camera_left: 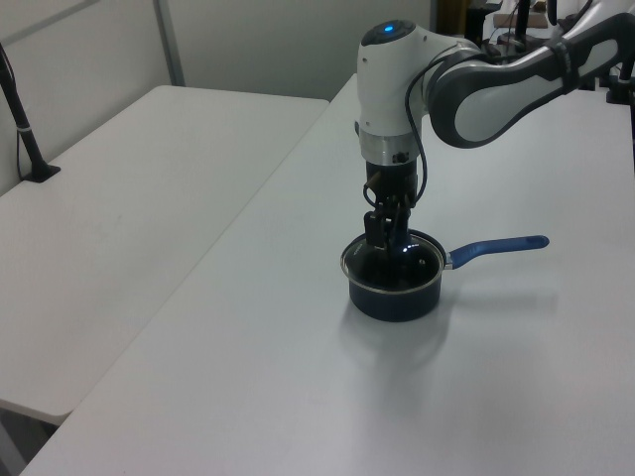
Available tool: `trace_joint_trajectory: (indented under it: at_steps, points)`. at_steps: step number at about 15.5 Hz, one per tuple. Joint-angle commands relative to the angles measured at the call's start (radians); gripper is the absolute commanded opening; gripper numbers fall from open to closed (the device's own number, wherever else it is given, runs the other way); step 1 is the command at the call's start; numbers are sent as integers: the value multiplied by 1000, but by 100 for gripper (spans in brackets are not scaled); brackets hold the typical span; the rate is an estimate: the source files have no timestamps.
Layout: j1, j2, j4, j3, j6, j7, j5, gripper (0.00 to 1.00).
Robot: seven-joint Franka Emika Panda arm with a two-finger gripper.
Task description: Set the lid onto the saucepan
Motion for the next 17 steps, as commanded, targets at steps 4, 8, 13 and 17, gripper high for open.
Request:
trace_joint_trajectory:
  at_steps: [4,8,13,17]
  points:
    - [16,9,23,-36,-25,21,-47,53]
    - [22,-3,17,-36,-34,21,-87,100]
    - [-24,-104,17,-33,-101,20,-66,100]
    - [-135,-276,-5,-31,-238,-5,9,100]
